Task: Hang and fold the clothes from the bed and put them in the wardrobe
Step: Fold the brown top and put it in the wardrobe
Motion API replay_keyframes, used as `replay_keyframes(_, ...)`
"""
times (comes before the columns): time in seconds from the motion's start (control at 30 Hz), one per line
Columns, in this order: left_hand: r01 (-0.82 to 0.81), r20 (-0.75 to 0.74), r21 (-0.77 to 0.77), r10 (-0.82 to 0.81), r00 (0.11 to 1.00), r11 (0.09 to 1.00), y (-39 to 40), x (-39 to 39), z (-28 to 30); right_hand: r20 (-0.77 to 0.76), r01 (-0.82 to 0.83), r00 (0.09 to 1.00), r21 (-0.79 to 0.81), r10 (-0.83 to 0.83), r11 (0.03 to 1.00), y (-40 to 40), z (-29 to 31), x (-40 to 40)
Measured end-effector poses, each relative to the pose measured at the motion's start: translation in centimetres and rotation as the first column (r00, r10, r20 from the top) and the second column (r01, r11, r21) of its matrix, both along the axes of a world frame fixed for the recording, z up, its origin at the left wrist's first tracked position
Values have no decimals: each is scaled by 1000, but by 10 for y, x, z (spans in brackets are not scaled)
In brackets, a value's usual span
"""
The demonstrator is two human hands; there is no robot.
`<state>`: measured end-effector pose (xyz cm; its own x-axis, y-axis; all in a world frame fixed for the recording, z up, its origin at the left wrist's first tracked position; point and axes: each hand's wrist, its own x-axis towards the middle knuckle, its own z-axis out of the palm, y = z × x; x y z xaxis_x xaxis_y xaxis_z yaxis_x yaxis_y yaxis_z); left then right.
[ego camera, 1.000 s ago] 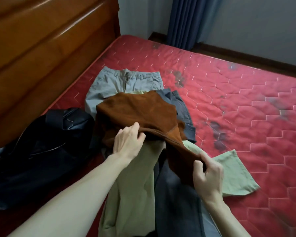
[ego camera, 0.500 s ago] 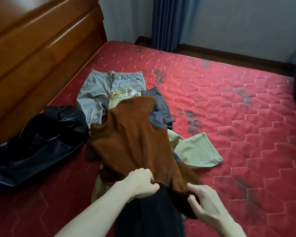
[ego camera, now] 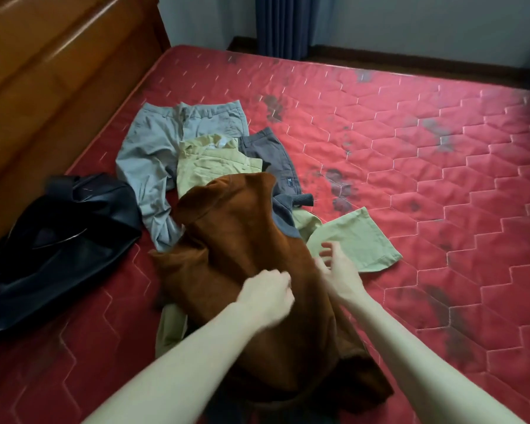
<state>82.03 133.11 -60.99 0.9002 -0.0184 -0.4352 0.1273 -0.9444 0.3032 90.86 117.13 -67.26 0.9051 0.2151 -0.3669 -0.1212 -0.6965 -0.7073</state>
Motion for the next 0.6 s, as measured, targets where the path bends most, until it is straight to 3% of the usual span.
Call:
replay_keyframes(0.1, 7, 159, 169, -34, 987, 986, 29, 34, -19, 3, -22, 1000, 15, 22, 1000, 23, -23, 24)
replay_keyframes(0.2, 30, 222, 263, -91, 971, 964, 50, 63, -35, -14, -86, 996, -52, 85, 995, 53, -34, 50)
replay_keyframes(0.33, 58, 212, 219, -105, 972, 974, 60, 87, -56, -150, -98, 985, -59, 89, 993, 75, -52, 77)
replay_keyframes(0.43, 120, 89, 212, -141, 986, 970, 58, 89, -67, -208, -100, 975, -71, 83, 992, 76, -61, 80)
replay_keyframes(0.53, 155, 44, 264, -172, 984, 952, 63, 84, -73, -72, -82, 995, -99, 75, 992, 77, -53, 70)
replay_keyframes(0.6, 151, 32, 297, -168, 985, 943, 67, 80, -72, 49, -39, 997, -218, 51, 975, 74, -39, 61)
